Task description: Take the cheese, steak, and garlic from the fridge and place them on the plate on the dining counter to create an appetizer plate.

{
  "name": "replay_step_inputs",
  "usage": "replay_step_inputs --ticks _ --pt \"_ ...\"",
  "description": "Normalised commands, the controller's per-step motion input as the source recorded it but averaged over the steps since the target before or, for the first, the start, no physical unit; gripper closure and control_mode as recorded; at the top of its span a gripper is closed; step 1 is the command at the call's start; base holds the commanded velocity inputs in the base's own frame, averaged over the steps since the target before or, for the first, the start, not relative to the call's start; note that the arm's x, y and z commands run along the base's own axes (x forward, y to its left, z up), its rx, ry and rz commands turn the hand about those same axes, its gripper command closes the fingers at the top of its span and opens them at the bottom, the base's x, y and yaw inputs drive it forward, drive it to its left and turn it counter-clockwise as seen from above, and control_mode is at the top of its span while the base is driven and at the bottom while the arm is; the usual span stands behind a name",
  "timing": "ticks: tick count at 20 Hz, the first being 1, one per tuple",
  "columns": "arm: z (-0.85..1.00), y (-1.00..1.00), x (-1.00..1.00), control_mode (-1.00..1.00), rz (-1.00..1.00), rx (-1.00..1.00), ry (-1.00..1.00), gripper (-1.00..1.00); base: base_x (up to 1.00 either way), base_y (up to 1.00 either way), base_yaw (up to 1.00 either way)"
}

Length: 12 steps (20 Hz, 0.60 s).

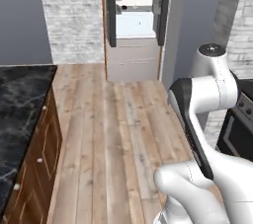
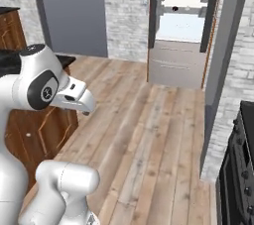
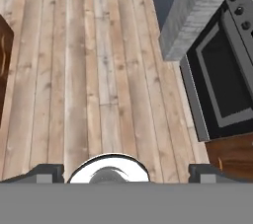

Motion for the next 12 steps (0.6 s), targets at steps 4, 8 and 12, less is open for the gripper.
replay_step_inputs --ticks 4,8,12 --pt "0.0 0.0 0.0 1.0 0.0 0.0 0.0 -1.0 1.0 -0.34 0.0" --pt "0.0 0.0 0.0 1.0 0.0 0.0 0.0 -1.0 1.0 -0.31 0.0" --pt "0.0 0.0 0.0 1.0 0.0 0.0 0.0 -1.0 1.0 -0.28 -0.06"
